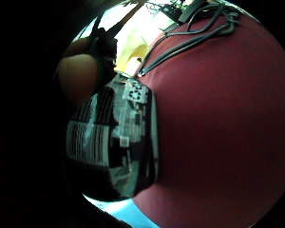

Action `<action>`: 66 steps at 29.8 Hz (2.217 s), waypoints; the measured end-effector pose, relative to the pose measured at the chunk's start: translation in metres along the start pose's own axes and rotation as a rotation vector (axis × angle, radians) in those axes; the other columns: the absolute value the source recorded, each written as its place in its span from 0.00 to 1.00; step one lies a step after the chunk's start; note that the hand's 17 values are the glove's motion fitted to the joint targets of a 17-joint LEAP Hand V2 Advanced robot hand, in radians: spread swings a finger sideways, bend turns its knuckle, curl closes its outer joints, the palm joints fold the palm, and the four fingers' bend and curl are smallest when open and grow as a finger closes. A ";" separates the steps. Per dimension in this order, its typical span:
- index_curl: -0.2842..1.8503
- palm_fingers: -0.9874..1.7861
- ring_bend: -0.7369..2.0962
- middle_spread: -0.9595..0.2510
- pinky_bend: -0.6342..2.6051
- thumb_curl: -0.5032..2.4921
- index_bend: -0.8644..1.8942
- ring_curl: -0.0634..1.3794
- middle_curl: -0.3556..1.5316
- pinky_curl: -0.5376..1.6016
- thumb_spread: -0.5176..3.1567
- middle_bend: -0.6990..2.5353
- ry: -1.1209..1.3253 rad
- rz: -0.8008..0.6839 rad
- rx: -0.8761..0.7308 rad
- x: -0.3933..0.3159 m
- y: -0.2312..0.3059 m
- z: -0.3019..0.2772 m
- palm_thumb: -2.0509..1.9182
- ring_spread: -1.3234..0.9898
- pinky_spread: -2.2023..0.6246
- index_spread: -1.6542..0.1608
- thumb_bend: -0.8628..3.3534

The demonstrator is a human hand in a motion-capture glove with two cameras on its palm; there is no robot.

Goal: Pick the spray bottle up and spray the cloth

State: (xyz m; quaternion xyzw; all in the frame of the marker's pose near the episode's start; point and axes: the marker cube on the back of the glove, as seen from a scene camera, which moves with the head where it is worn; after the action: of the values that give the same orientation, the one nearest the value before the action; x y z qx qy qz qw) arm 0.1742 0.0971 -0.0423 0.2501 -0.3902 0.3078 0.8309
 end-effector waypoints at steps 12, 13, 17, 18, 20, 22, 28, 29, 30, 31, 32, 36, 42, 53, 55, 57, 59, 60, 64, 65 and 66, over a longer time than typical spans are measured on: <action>0.28 0.70 0.36 0.73 0.28 0.32 0.37 0.27 0.39 0.41 0.42 0.28 0.104 -0.027 -0.001 -0.008 -0.012 0.000 0.76 0.57 0.86 0.74 0.21; 0.29 0.71 0.36 0.73 0.28 0.32 0.37 0.28 0.39 0.41 0.41 0.28 0.114 -0.033 -0.013 -0.010 -0.015 -0.001 0.76 0.56 0.86 0.74 0.21; 0.29 0.72 0.37 0.72 0.27 0.33 0.36 0.28 0.40 0.41 0.40 0.28 0.164 -0.038 -0.104 -0.028 -0.030 -0.002 0.77 0.56 0.85 0.75 0.20; 0.29 0.73 0.38 0.72 0.28 0.34 0.36 0.29 0.40 0.41 0.39 0.27 0.176 -0.032 -0.134 -0.033 -0.035 -0.002 0.77 0.56 0.85 0.75 0.20; 0.29 0.73 0.38 0.72 0.28 0.34 0.36 0.29 0.40 0.42 0.38 0.28 0.191 -0.020 -0.204 -0.045 -0.046 -0.003 0.77 0.56 0.85 0.76 0.20; 0.29 0.73 0.38 0.72 0.27 0.34 0.36 0.29 0.40 0.42 0.38 0.28 0.196 0.002 -0.289 -0.058 -0.060 -0.002 0.77 0.56 0.85 0.76 0.20; 0.29 0.73 0.38 0.73 0.28 0.35 0.36 0.30 0.40 0.42 0.36 0.27 0.261 0.127 -0.508 -0.079 -0.102 0.007 0.77 0.56 0.85 0.77 0.20; 0.29 0.73 0.38 0.73 0.28 0.36 0.36 0.30 0.40 0.42 0.36 0.27 0.279 0.152 -0.541 -0.079 -0.108 0.010 0.77 0.56 0.85 0.77 0.20; 0.29 0.73 0.38 0.73 0.28 0.36 0.36 0.30 0.40 0.42 0.36 0.27 0.297 0.177 -0.572 -0.079 -0.113 0.013 0.77 0.57 0.85 0.77 0.20; 0.29 0.73 0.38 0.73 0.27 0.36 0.36 0.30 0.40 0.42 0.36 0.27 0.315 0.201 -0.599 -0.080 -0.119 0.015 0.77 0.57 0.85 0.77 0.20; 0.29 0.73 0.38 0.73 0.27 0.36 0.36 0.30 0.41 0.42 0.36 0.27 0.332 0.221 -0.621 -0.079 -0.124 0.018 0.77 0.57 0.85 0.77 0.20; 0.29 0.73 0.38 0.73 0.27 0.36 0.36 0.30 0.41 0.42 0.36 0.28 0.382 0.278 -0.674 -0.077 -0.138 0.024 0.77 0.57 0.85 0.77 0.20; 0.29 0.72 0.38 0.73 0.27 0.37 0.36 0.30 0.41 0.42 0.36 0.27 0.403 0.340 -0.720 -0.069 -0.150 0.029 0.77 0.57 0.85 0.77 0.20; 0.29 0.72 0.38 0.74 0.27 0.37 0.36 0.30 0.41 0.42 0.36 0.27 0.457 0.372 -0.738 -0.068 -0.152 0.032 0.77 0.57 0.85 0.77 0.20; 0.29 0.72 0.38 0.74 0.27 0.38 0.36 0.30 0.41 0.42 0.36 0.27 0.462 0.378 -0.743 -0.067 -0.151 0.033 0.77 0.57 0.85 0.77 0.20; 0.29 0.72 0.38 0.74 0.27 0.38 0.36 0.30 0.41 0.42 0.36 0.27 0.471 0.386 -0.747 -0.066 -0.150 0.034 0.76 0.57 0.85 0.77 0.20; 0.29 0.72 0.38 0.74 0.27 0.38 0.36 0.30 0.41 0.42 0.36 0.27 0.482 0.392 -0.751 -0.064 -0.149 0.034 0.76 0.57 0.85 0.77 0.20; 0.29 0.72 0.38 0.74 0.27 0.38 0.36 0.30 0.41 0.42 0.36 0.27 0.488 0.394 -0.753 -0.064 -0.149 0.034 0.76 0.57 0.85 0.77 0.20; 0.29 0.72 0.38 0.74 0.27 0.38 0.36 0.30 0.41 0.42 0.36 0.27 0.503 0.391 -0.751 -0.063 -0.149 0.035 0.76 0.57 0.85 0.78 0.20; 0.29 0.72 0.38 0.74 0.27 0.38 0.36 0.30 0.41 0.42 0.36 0.27 0.505 0.390 -0.750 -0.063 -0.149 0.036 0.76 0.57 0.85 0.78 0.20; 0.29 0.72 0.38 0.74 0.27 0.38 0.36 0.30 0.41 0.42 0.36 0.27 0.507 0.389 -0.749 -0.063 -0.149 0.036 0.76 0.58 0.85 0.78 0.20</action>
State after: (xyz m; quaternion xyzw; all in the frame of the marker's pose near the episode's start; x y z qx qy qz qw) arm 0.2302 -0.0489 -0.0985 -0.2260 -0.2990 0.3469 0.8597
